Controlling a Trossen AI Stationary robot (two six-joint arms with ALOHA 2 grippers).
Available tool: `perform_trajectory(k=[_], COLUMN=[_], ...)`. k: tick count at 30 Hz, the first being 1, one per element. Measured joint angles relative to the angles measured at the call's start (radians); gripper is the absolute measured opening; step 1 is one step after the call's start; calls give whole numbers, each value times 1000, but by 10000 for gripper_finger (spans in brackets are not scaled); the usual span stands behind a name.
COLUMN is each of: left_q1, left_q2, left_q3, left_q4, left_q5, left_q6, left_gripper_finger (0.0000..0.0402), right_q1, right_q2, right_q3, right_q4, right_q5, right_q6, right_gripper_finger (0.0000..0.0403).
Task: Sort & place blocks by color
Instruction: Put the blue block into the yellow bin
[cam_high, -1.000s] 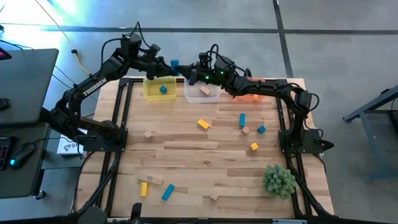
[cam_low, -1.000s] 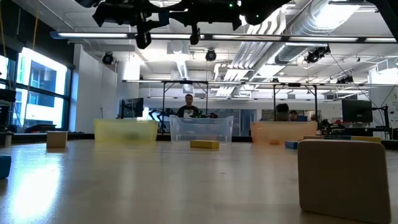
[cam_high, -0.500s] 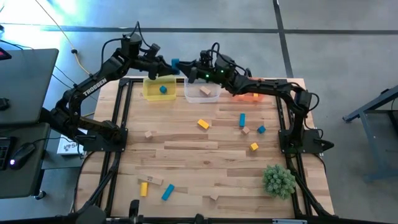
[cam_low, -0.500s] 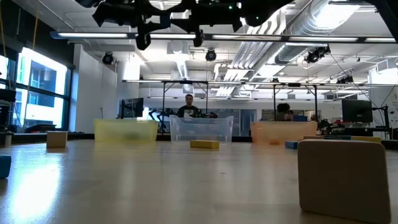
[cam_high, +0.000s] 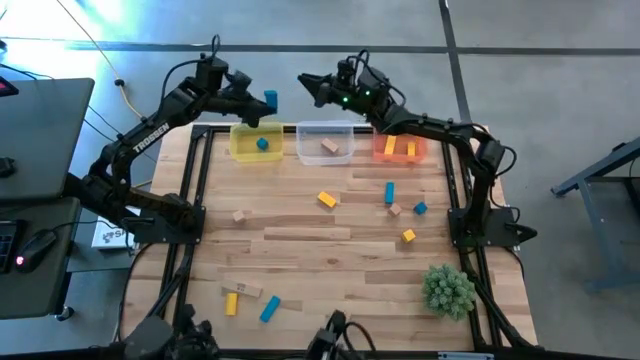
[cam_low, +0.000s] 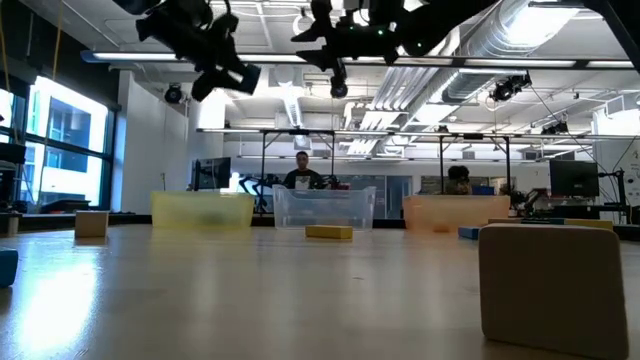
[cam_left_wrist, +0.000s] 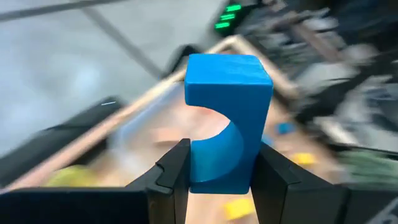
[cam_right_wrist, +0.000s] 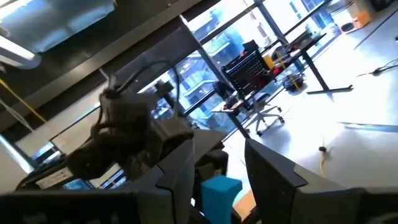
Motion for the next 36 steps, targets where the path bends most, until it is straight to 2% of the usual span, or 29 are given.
perform_trajectory(k=[3, 5, 11, 15, 22, 36], left_q1=[0, 0, 1, 0, 1, 1], left_q2=[25, 49, 147, 220, 322, 414], left_q3=[0, 0, 0, 0, 0, 0], left_q4=[-57, -76, -86, -125, -276, -303], left_q5=[-149, -212, -247, -271, -481, -529], left_q6=[49, 67, 70, 70, 146, 159], left_gripper_finger=[104, 104, 107, 105, 106, 112], right_q1=[-26, -39, -68, -76, -67, 4], right_q2=[0, 0, 0, 0, 0, 0], right_q3=[0, 0, 0, 0, 0, 0], right_q4=[0, -7, -70, -178, -397, -677], right_q5=[-41, -84, -198, -209, -213, -235], right_q6=[0, -5, -7, -8, -65, -252], right_gripper_finger=[131, 131, 131, 131, 131, 131])
